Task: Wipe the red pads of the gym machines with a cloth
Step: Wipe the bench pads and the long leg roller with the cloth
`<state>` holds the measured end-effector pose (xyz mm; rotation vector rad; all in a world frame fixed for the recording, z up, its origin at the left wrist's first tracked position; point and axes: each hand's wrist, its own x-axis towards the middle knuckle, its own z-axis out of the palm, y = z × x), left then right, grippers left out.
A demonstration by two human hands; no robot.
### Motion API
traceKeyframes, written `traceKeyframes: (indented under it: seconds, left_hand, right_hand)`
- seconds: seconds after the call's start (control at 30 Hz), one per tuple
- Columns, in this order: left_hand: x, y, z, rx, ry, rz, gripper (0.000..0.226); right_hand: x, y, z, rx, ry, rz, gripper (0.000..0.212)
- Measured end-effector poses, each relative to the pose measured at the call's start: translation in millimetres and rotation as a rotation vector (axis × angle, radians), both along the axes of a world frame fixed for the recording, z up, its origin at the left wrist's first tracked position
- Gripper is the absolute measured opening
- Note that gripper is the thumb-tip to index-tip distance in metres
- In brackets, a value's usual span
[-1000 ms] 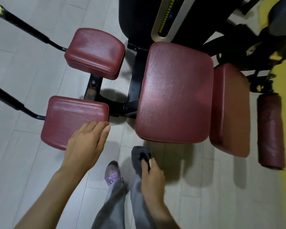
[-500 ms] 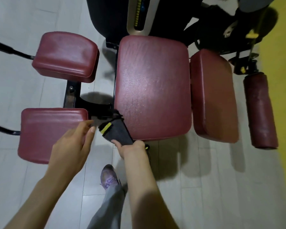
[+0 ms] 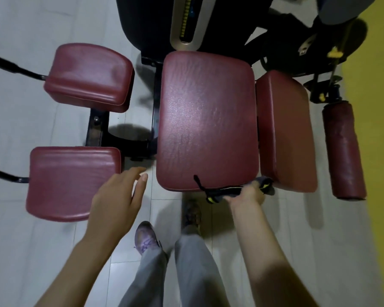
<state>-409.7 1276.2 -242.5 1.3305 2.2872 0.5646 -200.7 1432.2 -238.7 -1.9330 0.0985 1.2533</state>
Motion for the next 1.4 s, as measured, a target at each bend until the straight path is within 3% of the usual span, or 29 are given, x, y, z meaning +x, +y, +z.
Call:
traceKeyframes:
  seconds: [0.1, 0.27, 0.4, 0.63, 0.83, 1.17, 1.3, 1.4]
  left_hand:
    - [-1.2, -6.8, -2.3, -0.014, -0.014, 0.049, 0.037]
    - [10.3, -2.0, -2.7, -0.011, -0.01, 0.125, 0.019]
    - [22.8, 12.4, -2.9, -0.013, -0.027, 0.102, 0.019]
    - [35.7, 40.4, -4.7, -0.004, 0.009, 0.032, 0.023]
    - [54.5, 63.6, -9.9, 0.002, 0.057, -0.027, 0.024]
    - [99.2, 90.8, 2.3, 0.056, 0.064, -0.002, 0.014]
    - [109.7, 99.6, 1.7, -0.007, 0.097, 0.023, 0.018]
    - [117.5, 109.8, 1.9, -0.026, 0.124, 0.021, 0.013]
  right_hand:
    - [-20.7, -21.3, -26.7, -0.116, -0.096, 0.071, 0.038]
    - [-88.2, -73.9, -46.8, -0.26, 0.291, 0.127, 0.044]
    - [-77.6, -60.3, -48.2, -0.261, 0.337, 0.133, 0.037]
    - [27.1, -9.9, -64.4, -0.21, 0.065, 0.288, 0.03]
    - [94.6, 31.8, -66.8, -0.202, -0.139, 0.627, 0.03]
    - [103.8, 77.4, -28.8, -0.07, -0.709, 1.179, 0.019]
    - [80.9, 113.6, -10.2, 0.125, -0.876, 1.269, 0.018]
    - [54.3, 171.3, -12.3, 0.206, -0.859, 1.271, 0.023]
